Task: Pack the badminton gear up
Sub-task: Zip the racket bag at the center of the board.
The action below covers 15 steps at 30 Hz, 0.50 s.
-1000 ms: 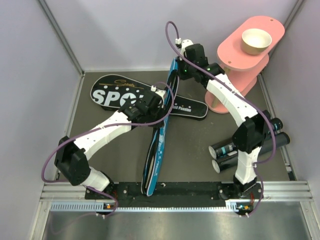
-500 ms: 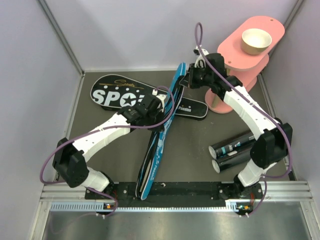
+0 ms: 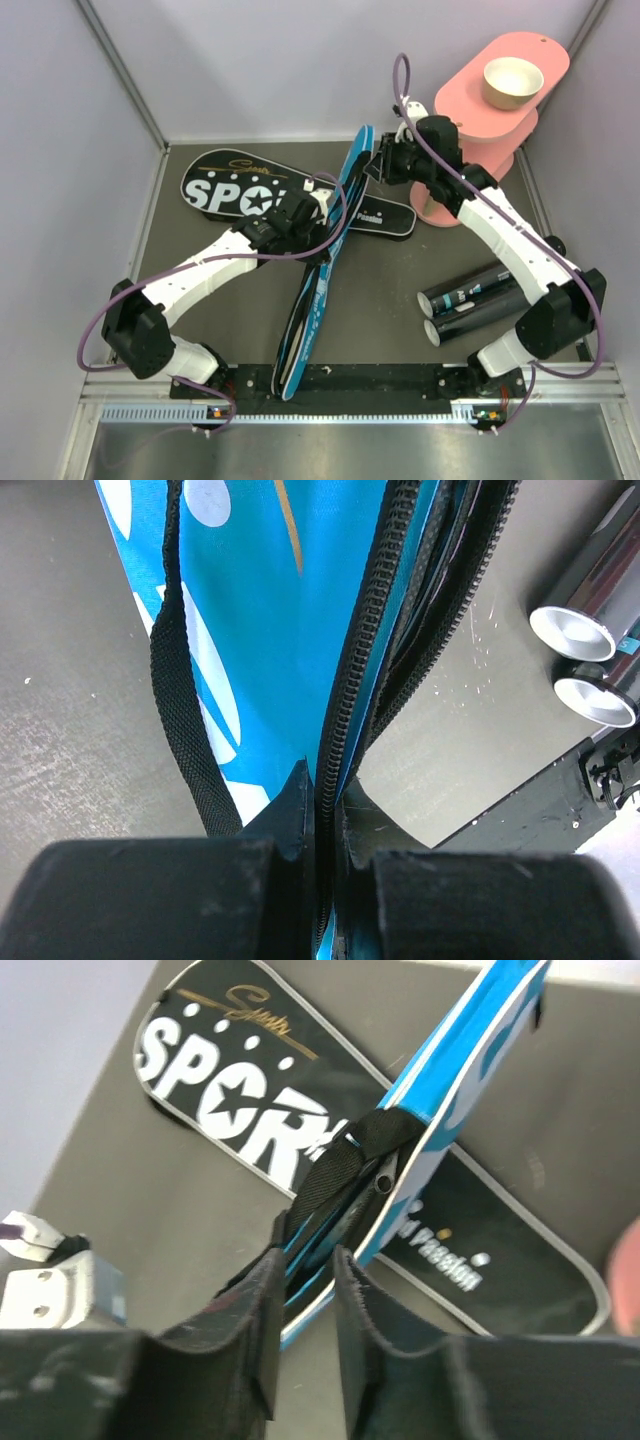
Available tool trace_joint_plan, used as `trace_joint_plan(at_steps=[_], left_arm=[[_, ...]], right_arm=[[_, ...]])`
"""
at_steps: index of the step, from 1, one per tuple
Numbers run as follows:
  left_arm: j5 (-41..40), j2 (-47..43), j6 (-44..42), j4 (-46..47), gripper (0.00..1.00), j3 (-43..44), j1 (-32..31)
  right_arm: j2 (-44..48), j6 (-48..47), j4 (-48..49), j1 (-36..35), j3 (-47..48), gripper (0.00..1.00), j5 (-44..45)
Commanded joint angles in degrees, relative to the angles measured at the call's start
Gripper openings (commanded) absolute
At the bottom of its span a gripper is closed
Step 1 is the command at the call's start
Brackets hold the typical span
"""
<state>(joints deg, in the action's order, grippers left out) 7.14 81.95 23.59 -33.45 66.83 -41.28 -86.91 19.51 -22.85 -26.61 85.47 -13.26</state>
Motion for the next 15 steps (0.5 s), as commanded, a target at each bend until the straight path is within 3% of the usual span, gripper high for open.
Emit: trace_joint_plan(at_steps=[1, 7, 15], left_arm=[[1.9, -1.9, 0.0, 2.2, 0.0, -0.7, 0.3], [1.4, -2.1, 0.0, 1.9, 0.0, -0.8, 0.3], [1.9, -1.8, 0.0, 1.7, 0.0, -0.4, 0.2]], right_arm=[[1.8, -12.8, 1.3, -3.7, 0.6, 0.29, 14.9], [-2.3, -20.6, -1.7, -4.1, 4.9, 0.3, 17.5], [-6.3, -22.1, -2.8, -4.5, 9.0, 0.32, 16.6]])
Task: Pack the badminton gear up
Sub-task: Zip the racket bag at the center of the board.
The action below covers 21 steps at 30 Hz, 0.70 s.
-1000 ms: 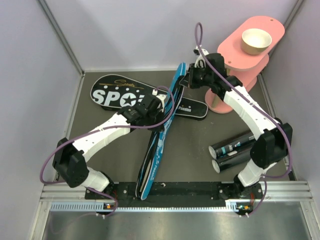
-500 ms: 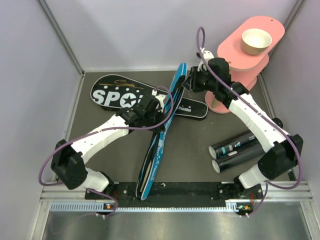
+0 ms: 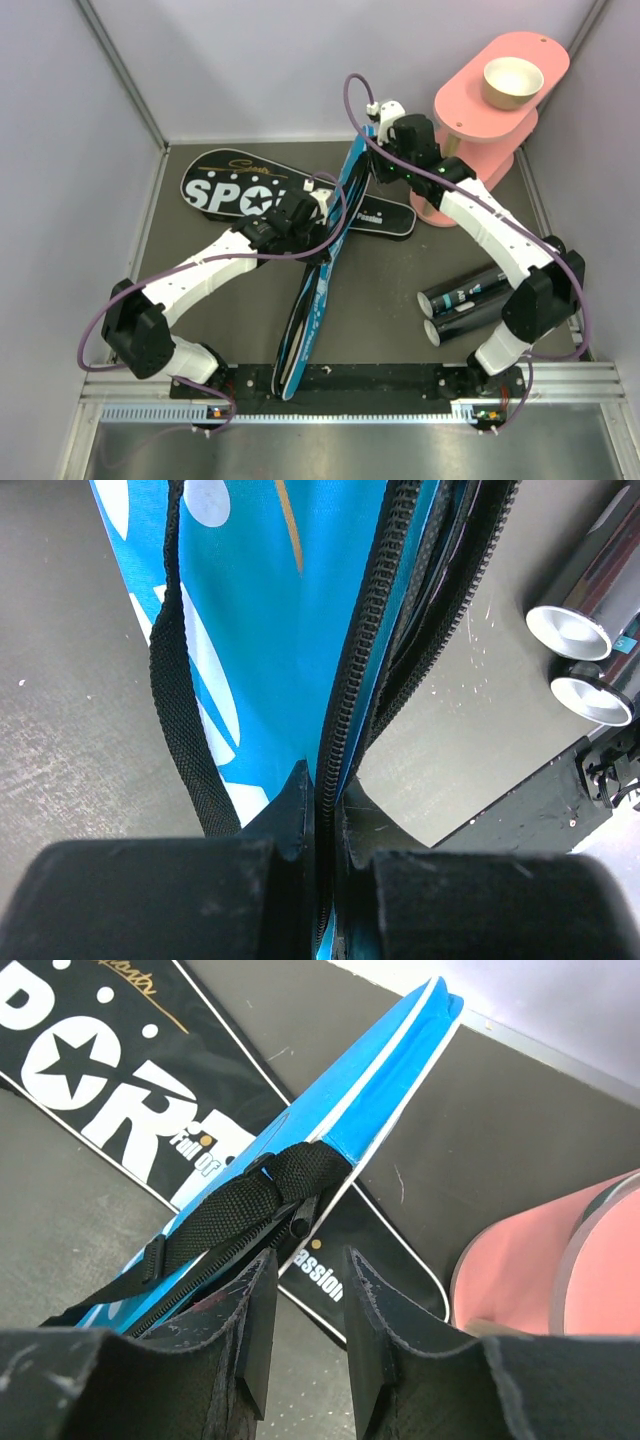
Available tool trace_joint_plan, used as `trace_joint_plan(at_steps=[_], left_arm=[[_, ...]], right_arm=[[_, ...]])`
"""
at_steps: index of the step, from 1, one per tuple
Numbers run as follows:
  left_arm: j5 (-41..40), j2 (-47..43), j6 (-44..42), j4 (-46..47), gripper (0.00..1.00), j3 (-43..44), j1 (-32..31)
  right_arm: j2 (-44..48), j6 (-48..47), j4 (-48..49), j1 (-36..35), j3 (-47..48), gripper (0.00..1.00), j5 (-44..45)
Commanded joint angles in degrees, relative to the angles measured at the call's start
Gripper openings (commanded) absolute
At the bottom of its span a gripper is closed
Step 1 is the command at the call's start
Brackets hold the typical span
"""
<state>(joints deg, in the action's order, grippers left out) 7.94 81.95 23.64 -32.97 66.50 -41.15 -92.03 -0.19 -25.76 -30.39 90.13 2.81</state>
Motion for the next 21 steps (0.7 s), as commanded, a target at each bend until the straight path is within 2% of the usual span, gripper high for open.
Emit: trace_joint_plan(at_steps=[1, 13, 21], left_arm=[[1.1, -1.8, -0.1, 1.2, 0.0, -0.1, 0.1], [1.1, -2.4, -0.2, 1.2, 0.0, 0.1, 0.2], [1.0, -2.7, -0.3, 0.9, 0.0, 0.2, 0.1]], right_arm=[[-1.6, -2.3, 0.0, -0.6, 4.6, 0.32, 0.4], [-4.1, -1.4, -0.3, -0.8, 7.0, 0.33, -1.0], [-6.6, -1.8, -1.2, -0.8, 9.6, 0.3, -0.6]])
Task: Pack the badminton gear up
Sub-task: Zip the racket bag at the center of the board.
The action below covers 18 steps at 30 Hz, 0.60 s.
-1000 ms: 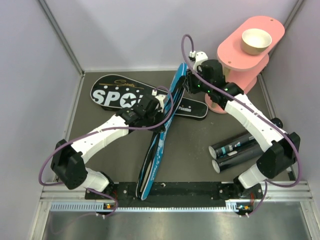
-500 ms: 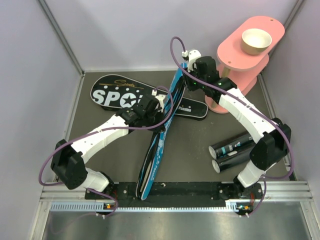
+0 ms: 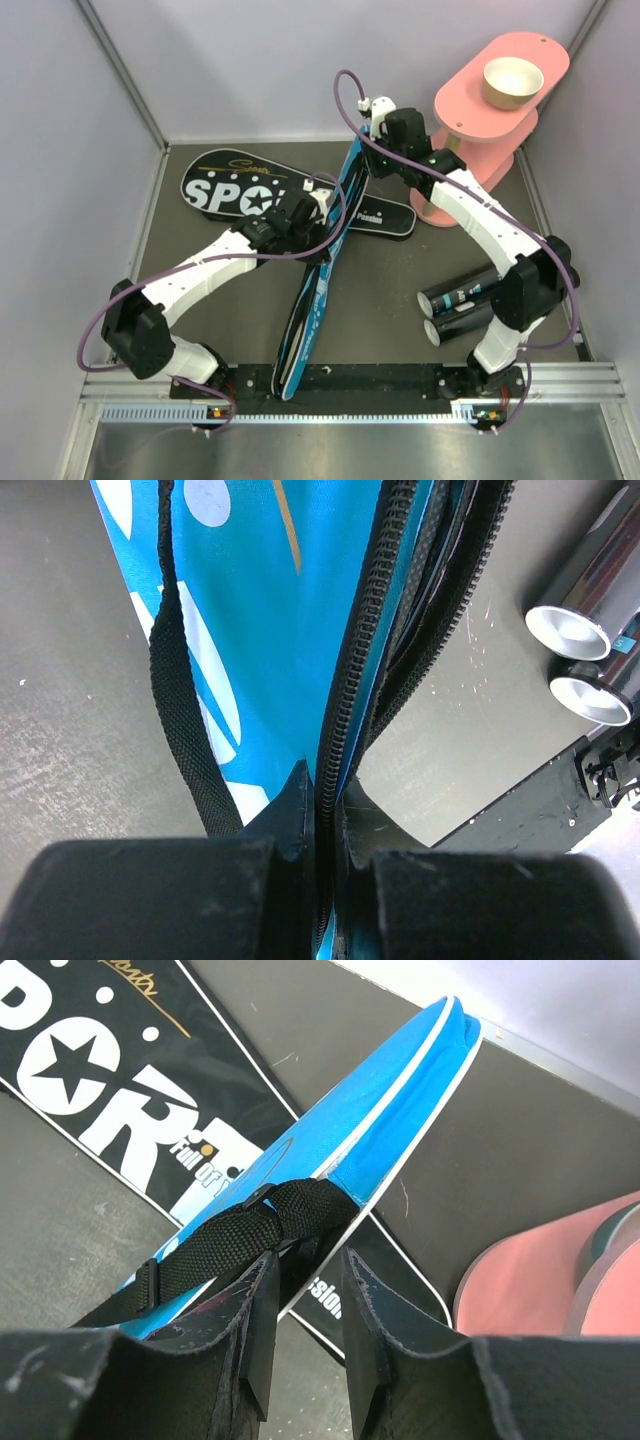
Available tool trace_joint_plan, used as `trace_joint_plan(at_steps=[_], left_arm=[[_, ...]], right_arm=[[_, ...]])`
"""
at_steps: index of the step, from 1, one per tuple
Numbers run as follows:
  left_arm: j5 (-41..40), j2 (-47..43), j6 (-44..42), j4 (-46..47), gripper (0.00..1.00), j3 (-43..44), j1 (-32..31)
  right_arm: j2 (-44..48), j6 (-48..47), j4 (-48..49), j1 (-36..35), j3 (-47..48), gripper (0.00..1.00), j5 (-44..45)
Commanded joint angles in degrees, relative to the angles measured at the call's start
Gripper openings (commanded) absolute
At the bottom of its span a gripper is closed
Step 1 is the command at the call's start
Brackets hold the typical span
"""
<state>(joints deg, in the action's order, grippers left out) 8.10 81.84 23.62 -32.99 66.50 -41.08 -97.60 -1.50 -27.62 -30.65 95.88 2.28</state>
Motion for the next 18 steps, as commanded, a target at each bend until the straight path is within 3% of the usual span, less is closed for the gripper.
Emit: trace_joint_plan(at_steps=[1, 16, 18], left_arm=[[1.0, -2.6, -0.3, 0.9, 0.0, 0.1, 0.1], [0.7, -2.5, -0.2, 0.7, 0.0, 0.1, 0.1], [0.7, -2.4, -0.2, 0.7, 0.0, 0.1, 0.0]], right_arm=[[-1.5, -0.7, 0.7, -0.6, 4.4, 0.29, 0.0], [-4.5, -3.4, -3.6, -0.7, 10.0, 0.12, 0.5], [-4.6, -3.9, -4.3, -0.6, 10.3, 0.06, 0.5]])
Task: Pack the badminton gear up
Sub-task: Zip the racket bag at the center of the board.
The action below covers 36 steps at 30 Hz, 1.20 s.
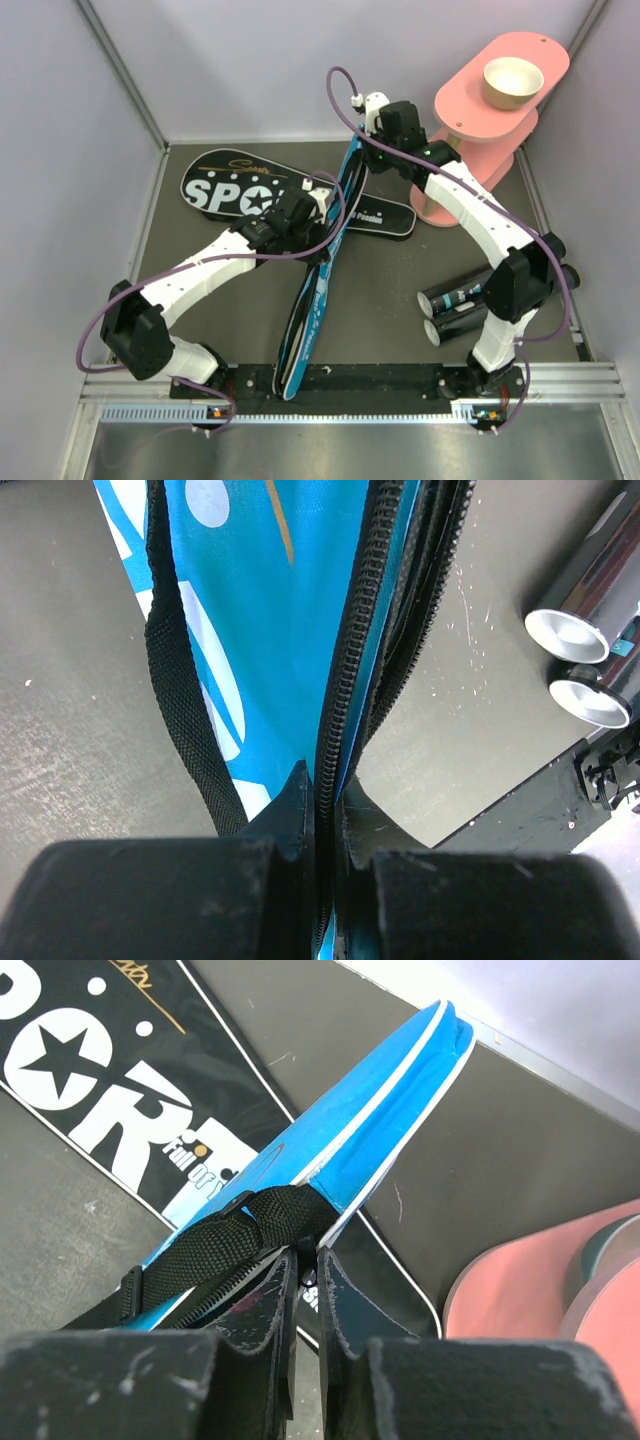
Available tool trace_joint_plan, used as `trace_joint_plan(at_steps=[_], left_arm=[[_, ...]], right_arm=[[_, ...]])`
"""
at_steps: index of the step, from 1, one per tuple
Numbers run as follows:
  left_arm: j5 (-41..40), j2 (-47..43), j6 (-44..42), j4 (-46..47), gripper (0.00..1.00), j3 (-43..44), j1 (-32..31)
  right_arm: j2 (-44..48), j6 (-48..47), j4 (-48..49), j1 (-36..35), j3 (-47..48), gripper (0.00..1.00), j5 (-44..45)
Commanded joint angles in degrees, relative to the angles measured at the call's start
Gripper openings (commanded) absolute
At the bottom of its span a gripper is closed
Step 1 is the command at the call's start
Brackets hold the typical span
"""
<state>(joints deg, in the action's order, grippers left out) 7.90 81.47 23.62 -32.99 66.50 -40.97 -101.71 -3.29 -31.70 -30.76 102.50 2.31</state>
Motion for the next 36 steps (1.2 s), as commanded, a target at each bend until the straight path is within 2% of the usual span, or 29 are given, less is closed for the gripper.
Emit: trace_joint_plan(at_steps=[1, 11, 14, 19, 21, 25, 29, 32, 33, 36], left_arm=[[0.9, -2.0, -0.1, 0.7, 0.0, 0.2, 0.0], [-3.9, -0.4, 1.6, -1.5, 0.0, 1.8, 0.0], [-4.9, 0.4, 2.0, -1.5, 0.0, 3.1, 0.0], [-4.7, 1.7, 1.7, -0.6, 0.0, 5.7, 0.2], [-4.5, 1.8, 1.3, -0.6, 0.0, 6.4, 0.3], [-4.8, 1.1, 0.9, -0.7, 0.0, 6.7, 0.5], [-4.9, 0.4, 0.8, -0.6, 0.0, 6.5, 0.8], [-4.6, 0.1, 1.1, -0.7, 0.0, 6.8, 1.1], [-4.6, -0.1, 0.9, -0.7, 0.0, 6.8, 1.2], [-3.8, -1.0, 0.5, 0.2, 0.0, 5.7, 1.2]], right_arm=[[-0.6, -2.3, -0.5, -0.6, 4.0, 0.0, 0.5], [0.4, -6.4, -4.9, -3.7, 5.3, 0.0, 4.2], [3.3, -5.4, -4.9, -6.0, 2.4, 0.0, 4.1], [9.6, 2.0, -1.6, -10.9, -8.1, 0.0, 5.0], [12.9, 6.8, 0.7, -11.7, -12.9, 0.0, 2.8], [17.8, 9.2, 3.6, -12.7, -19.4, 0.0, 1.5], [22.7, 12.5, 5.6, -15.0, -24.9, 0.0, -4.0], [27.5, 19.6, 13.7, -18.4, -34.4, 0.0, -10.2], [28.6, 24.4, 19.9, -19.8, -40.4, 0.0, -11.0], [30.9, 32.2, 26.6, -25.7, -48.6, 0.0, -9.6]])
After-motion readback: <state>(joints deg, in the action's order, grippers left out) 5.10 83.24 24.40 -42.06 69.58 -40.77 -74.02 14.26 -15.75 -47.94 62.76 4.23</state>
